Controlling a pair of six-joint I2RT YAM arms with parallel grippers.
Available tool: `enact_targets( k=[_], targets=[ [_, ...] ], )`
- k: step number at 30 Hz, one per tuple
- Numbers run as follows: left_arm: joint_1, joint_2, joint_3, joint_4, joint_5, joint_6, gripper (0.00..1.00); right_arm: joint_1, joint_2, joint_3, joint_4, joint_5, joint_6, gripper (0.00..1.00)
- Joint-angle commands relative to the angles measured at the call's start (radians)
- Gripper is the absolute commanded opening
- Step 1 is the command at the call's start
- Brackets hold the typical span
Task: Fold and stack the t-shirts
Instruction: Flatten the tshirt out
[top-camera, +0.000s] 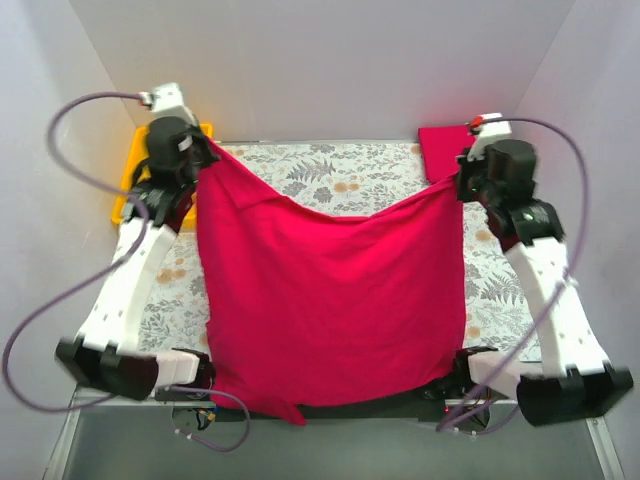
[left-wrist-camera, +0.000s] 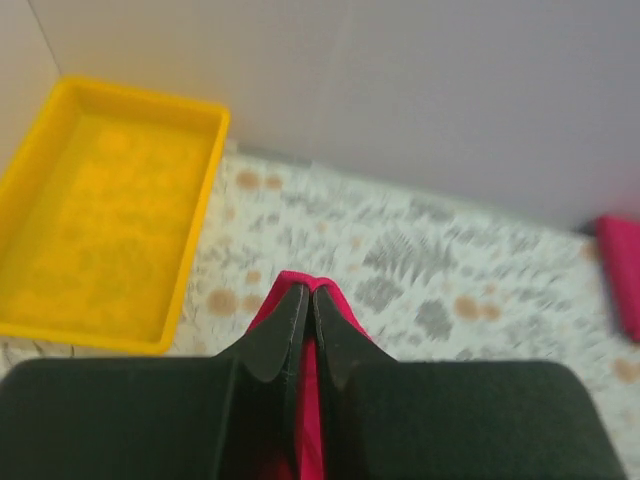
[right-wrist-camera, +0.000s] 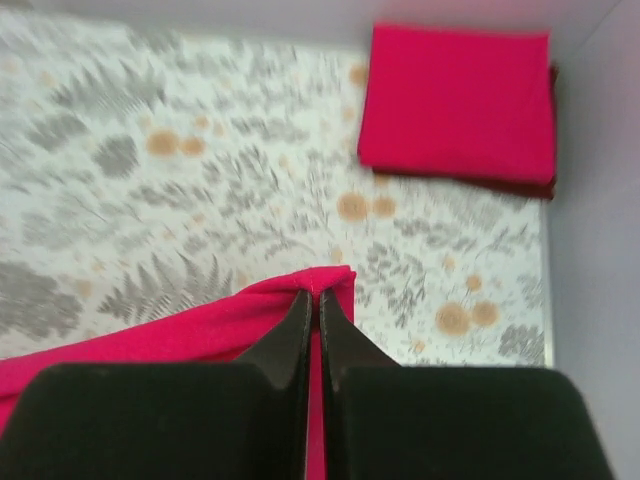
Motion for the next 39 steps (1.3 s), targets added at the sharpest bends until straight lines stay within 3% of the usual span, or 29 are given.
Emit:
enact_targets(
  k=[1, 9, 16, 27, 34, 39],
  targets=[
    [0.008, 0.126, -0.103, 0.12, 0.02, 0.007, 0.0, -0.005, 0.098, -0.115, 0.184, 0.091, -0.012, 0.01],
    [0.046, 0.537, -0.068, 0.232, 0.04, -0.045, 0.0, -0.021, 0.455, -0.227, 0.513, 0.154, -0.009, 0.01],
    [0.063, 0.723, 0.016, 0.235, 0.1, -0.082, 0.0, -0.043, 0.687, -0.138, 0.547, 0.136, -0.03, 0.01],
    [0.076, 0.687, 0.048, 0.113, 0.207, -0.221, 0.0, -0.078, 0.767, -0.065, 0.548, 0.082, 0.0, 0.01],
    [0.071, 0.598, 0.079, 0.03, 0.202, -0.31, 0.0, -0.095, 0.732, -0.06, 0.548, 0.091, 0.013, 0.01],
    [-0.01, 0.556, 0.072, 0.031, 0.132, -0.306, 0.0, -0.103, 0.722, -0.081, 0.55, 0.104, 0.013, 0.01]
  ],
)
